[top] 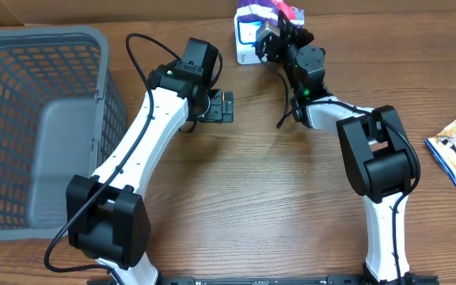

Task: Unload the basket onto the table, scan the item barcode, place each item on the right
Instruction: 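Hold the pouch's barcode against the scanner window, turning it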

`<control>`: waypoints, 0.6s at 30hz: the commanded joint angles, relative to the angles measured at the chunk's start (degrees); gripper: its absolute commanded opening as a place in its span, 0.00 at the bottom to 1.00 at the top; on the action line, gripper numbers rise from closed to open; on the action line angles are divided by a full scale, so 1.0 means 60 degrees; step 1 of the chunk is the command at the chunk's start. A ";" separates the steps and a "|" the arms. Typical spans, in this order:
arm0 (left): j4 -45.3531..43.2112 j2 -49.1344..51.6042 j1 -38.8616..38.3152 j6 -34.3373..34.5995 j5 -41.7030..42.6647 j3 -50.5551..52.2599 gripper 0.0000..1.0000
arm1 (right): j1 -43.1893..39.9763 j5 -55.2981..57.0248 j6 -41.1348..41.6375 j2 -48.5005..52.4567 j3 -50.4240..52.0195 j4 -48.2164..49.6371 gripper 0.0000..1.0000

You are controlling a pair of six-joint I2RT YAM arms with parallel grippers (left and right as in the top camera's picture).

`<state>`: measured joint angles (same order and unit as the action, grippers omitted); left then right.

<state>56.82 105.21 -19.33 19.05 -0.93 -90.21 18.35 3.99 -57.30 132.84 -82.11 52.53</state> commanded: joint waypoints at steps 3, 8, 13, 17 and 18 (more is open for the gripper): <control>-0.0011 -0.0211 0.0095 -0.0178 -0.0098 -0.0168 1.00 | -0.0080 -0.0368 -0.1392 0.0273 -0.0685 0.0149 0.04; -0.0011 -0.0211 0.0095 -0.0178 -0.0098 -0.0168 1.00 | -0.0229 -0.0368 -0.2109 0.0827 -0.1341 0.0164 0.04; -0.0011 -0.0211 0.0095 -0.0178 -0.0098 -0.0168 1.00 | -0.0353 -0.0368 -0.2182 0.1111 -0.2004 0.0157 0.04; -0.0011 -0.0211 0.0095 -0.0178 -0.0098 -0.0168 1.00 | -0.0448 -0.0444 -0.2211 0.1424 -0.2514 0.0157 0.04; -0.0011 -0.0211 0.0095 -0.0178 -0.0095 -0.0168 1.00 | -0.0448 -0.0441 -0.2208 0.1534 -0.2597 0.0160 0.04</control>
<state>56.82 105.21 -19.33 19.05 -0.95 -90.21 16.10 1.72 -70.00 140.70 -94.35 52.73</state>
